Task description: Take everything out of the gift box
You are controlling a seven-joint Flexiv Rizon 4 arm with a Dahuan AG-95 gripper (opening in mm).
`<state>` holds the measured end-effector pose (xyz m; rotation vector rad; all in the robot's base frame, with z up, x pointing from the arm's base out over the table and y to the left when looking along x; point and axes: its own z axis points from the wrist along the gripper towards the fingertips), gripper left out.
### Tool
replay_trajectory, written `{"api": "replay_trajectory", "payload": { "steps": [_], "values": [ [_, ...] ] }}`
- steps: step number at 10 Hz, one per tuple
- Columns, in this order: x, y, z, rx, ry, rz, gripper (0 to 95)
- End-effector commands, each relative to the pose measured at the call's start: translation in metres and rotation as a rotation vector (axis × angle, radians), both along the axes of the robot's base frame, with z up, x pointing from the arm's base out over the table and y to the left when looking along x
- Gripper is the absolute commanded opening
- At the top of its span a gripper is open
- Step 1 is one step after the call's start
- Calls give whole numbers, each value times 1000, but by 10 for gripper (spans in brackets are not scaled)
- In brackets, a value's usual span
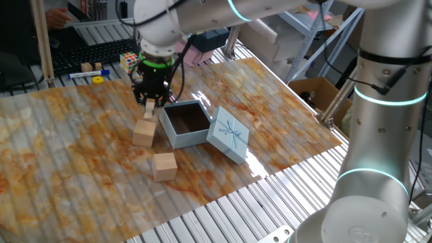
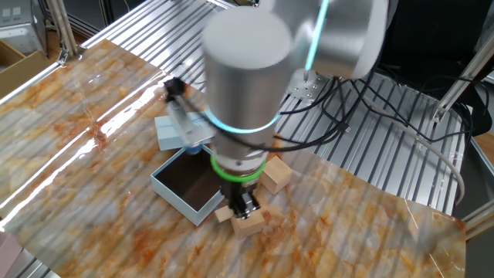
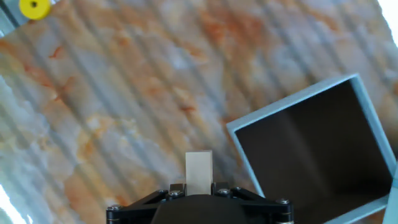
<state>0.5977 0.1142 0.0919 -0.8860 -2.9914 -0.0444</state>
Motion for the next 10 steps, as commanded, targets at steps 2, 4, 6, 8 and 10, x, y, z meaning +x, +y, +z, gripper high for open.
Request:
{"api": "replay_trajectory", "payload": {
  "steps": [2,4,6,8,10],
  "values": [
    [3,9,-7,3,0,13,0],
    [0,11,-9,2,0,18,0],
    [-8,14,-11,4,1,22,0],
    [-18,18,-15,2,2,65,0],
    [-27,20,-19,12,8,112,0]
  ]
}}
